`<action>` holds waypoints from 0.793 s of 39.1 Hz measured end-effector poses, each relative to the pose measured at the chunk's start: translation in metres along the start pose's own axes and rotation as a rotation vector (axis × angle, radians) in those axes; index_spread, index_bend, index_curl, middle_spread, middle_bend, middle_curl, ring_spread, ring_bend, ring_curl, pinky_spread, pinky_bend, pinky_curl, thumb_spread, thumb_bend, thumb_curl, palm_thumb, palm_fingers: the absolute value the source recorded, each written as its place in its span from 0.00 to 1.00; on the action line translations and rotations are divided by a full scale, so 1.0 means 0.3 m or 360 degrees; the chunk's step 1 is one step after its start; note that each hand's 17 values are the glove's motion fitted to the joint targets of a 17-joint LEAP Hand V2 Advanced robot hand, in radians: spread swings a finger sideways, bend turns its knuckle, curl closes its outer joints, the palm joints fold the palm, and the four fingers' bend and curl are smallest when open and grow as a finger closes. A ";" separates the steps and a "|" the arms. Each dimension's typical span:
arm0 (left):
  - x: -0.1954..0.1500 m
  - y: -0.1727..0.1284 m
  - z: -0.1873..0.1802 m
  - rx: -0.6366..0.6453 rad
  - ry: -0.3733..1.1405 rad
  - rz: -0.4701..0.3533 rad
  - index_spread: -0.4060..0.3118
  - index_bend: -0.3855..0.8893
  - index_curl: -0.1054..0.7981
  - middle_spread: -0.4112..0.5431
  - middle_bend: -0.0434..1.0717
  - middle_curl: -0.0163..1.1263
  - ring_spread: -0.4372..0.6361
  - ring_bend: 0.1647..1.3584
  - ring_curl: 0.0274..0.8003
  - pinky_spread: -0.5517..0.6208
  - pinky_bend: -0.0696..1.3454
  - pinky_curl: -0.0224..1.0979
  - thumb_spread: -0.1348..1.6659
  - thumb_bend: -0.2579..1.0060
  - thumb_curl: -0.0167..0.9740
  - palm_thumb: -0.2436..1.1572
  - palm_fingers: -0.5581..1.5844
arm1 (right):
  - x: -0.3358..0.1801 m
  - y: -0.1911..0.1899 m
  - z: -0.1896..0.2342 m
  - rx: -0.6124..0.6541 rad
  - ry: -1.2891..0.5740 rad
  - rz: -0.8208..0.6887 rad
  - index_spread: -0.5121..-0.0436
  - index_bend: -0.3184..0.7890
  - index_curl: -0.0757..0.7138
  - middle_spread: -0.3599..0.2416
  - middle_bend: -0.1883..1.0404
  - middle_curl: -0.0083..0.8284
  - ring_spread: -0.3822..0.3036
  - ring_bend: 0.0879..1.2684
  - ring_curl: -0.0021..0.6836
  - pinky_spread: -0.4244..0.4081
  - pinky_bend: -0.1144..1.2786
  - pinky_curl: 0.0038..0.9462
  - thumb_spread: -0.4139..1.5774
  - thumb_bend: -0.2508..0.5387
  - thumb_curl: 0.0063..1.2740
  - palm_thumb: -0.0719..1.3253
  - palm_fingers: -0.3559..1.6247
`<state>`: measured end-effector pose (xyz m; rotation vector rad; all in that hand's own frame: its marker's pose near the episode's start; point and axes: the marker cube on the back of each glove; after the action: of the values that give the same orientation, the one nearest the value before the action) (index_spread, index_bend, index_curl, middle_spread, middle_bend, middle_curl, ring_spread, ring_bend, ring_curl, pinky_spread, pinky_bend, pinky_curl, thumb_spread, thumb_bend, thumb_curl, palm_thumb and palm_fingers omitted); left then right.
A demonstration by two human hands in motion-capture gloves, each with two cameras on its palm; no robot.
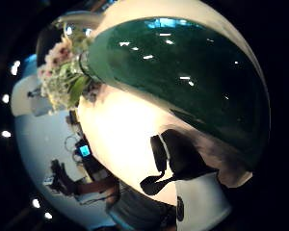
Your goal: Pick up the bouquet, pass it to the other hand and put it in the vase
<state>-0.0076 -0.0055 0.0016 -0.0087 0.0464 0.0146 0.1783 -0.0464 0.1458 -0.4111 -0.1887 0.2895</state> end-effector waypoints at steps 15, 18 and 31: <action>-0.001 -0.004 0.018 -0.0028 0.0017 0.0011 0.59 0.39 0.33 0.63 0.24 0.32 0.80 0.37 0.31 0.82 0.51 0.32 0.66 0.19 0.30 0.23 0.30 | 0.001 -0.008 -0.010 0.0164 0.0120 0.0132 0.37 0.64 0.41 0.50 0.34 0.34 0.70 0.22 0.37 0.83 0.44 0.31 0.75 0.39 0.31 0.62 0.42; -0.003 -0.005 0.017 -0.0027 0.0015 0.0013 0.59 0.39 0.33 0.63 0.24 0.32 0.80 0.38 0.31 0.82 0.51 0.32 0.66 0.18 0.30 0.23 0.30 | 0.004 0.001 -0.020 0.0191 0.0202 0.0165 0.39 0.68 0.46 0.46 0.34 0.36 0.65 0.19 0.37 0.82 0.41 0.30 0.75 0.39 0.32 0.64 0.46; 0.003 0.000 0.007 -0.0042 0.0025 0.0016 0.59 0.39 0.33 0.63 0.24 0.32 0.79 0.38 0.31 0.82 0.51 0.32 0.66 0.18 0.30 0.23 0.29 | -0.001 0.007 -0.076 0.0369 0.0358 0.0222 0.47 0.37 0.47 0.30 0.47 0.49 0.32 0.44 0.57 0.34 0.47 0.36 0.63 0.31 0.38 0.72 0.86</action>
<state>-0.0066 -0.0053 0.0036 -0.0349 0.0620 0.0254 0.1831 -0.0528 0.1244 -0.2247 0.0944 0.3948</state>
